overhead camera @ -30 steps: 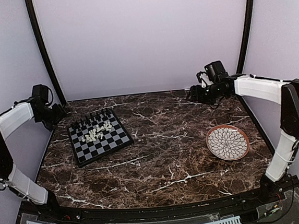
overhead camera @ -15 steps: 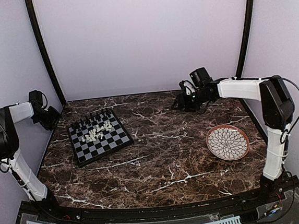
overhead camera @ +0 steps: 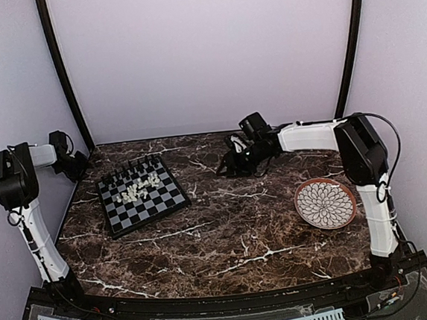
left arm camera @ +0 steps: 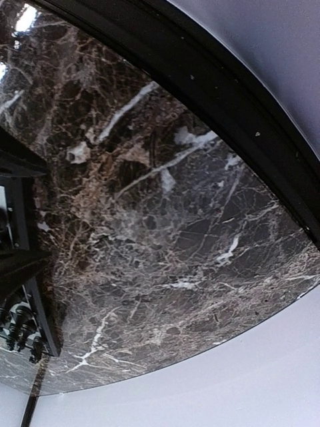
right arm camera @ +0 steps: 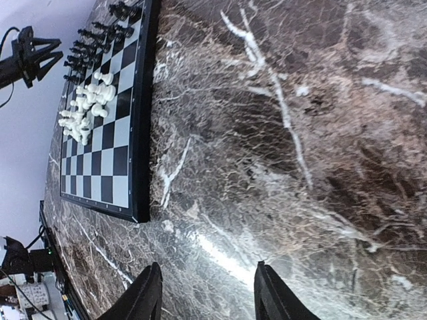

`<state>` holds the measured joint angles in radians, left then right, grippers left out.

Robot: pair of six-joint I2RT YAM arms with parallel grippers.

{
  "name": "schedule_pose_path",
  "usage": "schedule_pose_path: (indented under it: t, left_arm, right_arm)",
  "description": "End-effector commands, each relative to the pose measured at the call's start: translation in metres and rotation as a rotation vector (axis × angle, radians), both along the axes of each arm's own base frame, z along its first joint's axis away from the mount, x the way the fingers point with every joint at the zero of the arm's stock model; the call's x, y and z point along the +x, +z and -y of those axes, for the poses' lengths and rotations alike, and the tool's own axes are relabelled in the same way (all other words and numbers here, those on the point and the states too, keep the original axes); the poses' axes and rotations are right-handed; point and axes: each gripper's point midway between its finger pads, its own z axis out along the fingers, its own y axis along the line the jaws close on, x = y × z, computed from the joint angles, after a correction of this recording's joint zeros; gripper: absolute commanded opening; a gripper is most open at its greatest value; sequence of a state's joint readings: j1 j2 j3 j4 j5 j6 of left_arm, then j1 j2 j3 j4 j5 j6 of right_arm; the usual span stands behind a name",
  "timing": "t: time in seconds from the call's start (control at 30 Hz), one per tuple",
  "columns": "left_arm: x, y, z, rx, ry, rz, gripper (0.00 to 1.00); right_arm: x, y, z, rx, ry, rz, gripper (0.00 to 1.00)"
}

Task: Set up the chess pieces on the board
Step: Move the chessboard to the center of the board.

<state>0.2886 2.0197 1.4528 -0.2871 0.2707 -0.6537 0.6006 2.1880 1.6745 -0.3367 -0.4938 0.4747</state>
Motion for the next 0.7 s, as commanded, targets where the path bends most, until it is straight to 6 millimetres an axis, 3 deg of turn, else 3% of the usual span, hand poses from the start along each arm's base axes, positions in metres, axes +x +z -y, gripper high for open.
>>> schedule_pose_path:
  t: [0.0,0.17,0.33,0.67]
  left_arm:
    - [0.017,0.002,-0.007,0.011,-0.014,0.026,0.38]
    - [0.025,-0.011,-0.008,0.003,-0.023,0.013,0.35]
    - [0.019,-0.023,-0.002,-0.016,-0.042,-0.010,0.29]
    - [-0.005,-0.041,0.038,-0.014,-0.158,-0.071,0.16]
  right_arm:
    - [-0.013,0.000,-0.025,0.040,0.047,-0.019,0.48]
    - [-0.027,-0.009,-0.037,0.041,0.076,-0.050,0.52]
    - [-0.029,-0.011,-0.039,0.045,0.080,-0.069,0.53]
    - [-0.040,-0.024,-0.028,0.005,0.074,-0.098,0.53]
